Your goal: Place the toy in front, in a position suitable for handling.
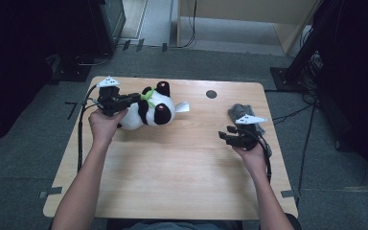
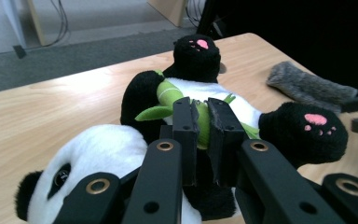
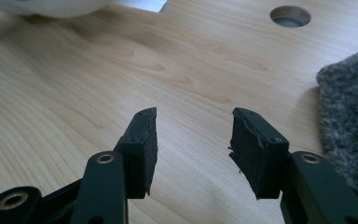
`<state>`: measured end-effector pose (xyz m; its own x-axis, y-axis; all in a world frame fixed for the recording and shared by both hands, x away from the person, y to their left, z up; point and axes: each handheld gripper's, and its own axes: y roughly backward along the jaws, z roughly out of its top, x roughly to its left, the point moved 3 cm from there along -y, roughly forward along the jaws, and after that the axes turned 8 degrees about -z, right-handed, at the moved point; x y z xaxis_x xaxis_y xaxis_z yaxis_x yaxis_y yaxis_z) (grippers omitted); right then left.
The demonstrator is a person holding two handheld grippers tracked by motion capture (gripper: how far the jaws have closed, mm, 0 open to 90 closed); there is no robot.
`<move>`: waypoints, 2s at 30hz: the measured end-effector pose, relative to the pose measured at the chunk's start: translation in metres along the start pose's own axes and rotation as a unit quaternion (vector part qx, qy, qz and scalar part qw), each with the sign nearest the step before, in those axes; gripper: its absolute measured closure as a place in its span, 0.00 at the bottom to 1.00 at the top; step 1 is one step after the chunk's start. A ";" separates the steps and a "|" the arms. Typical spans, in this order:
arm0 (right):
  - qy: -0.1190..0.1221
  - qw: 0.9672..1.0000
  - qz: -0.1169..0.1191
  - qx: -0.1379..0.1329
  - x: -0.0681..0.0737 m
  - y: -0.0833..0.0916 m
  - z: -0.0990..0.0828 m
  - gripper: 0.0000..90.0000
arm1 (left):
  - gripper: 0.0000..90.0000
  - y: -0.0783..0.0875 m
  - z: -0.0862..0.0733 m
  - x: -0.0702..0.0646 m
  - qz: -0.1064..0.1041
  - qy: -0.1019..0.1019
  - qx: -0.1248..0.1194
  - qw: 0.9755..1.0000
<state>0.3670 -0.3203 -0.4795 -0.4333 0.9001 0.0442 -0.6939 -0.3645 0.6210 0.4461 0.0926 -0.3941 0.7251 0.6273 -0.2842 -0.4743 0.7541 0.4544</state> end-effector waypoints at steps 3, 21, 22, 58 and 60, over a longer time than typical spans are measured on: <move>-0.004 1.000 -0.013 -0.008 -0.008 0.004 0.001 0.56 | 0.92 0.002 -0.002 -0.011 -0.021 0.009 -0.006 1.000; -0.031 0.997 -0.062 -0.027 -0.040 0.005 0.005 0.56 | 0.92 -0.004 -0.020 -0.066 -0.046 0.004 0.011 0.999; -0.038 0.997 -0.069 -0.022 -0.047 0.003 0.005 0.56 | 0.92 -0.007 -0.022 -0.070 -0.050 0.004 0.012 0.999; -0.095 0.987 -0.123 0.051 -0.103 -0.038 -0.011 0.84 | 0.56 -0.021 -0.037 -0.080 -0.069 -0.018 0.025 0.997; -0.097 0.986 -0.123 0.051 -0.103 -0.034 -0.009 0.84 | 0.51 -0.018 -0.038 -0.078 -0.075 -0.027 0.027 0.996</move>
<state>0.4297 -0.4026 -0.5118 -0.1339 0.9907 0.0244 -0.6982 -0.1117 0.7072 0.3797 0.0375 -0.4121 0.8128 0.4955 -0.3064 -0.3320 0.8261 0.4554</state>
